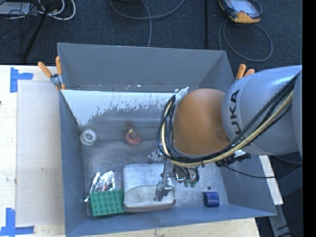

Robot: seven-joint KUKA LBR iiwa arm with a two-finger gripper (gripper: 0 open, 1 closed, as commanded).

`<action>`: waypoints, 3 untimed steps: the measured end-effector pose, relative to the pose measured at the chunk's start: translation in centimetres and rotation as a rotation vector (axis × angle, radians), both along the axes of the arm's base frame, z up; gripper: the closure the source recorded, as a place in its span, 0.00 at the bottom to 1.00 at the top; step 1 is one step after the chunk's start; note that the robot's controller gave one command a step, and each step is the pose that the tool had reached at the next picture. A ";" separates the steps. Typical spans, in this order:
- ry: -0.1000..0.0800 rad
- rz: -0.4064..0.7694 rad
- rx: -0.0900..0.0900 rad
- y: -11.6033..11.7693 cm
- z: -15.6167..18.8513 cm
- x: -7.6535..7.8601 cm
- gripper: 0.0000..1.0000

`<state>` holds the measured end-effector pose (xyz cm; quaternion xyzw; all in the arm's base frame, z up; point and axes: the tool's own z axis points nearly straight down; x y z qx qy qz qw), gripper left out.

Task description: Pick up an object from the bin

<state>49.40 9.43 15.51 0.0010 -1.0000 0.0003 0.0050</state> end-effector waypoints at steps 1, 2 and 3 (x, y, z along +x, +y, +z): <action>-0.009 0.007 0.002 -1.0 -8.4 2.7 0.00; -0.008 0.004 0.002 -1.0 -8.1 2.8 0.00; -0.007 0.001 0.002 -0.9 -8.0 2.9 0.00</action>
Offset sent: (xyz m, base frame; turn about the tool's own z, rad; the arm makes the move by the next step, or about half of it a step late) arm 0.0255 -0.0114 -0.0851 -0.0079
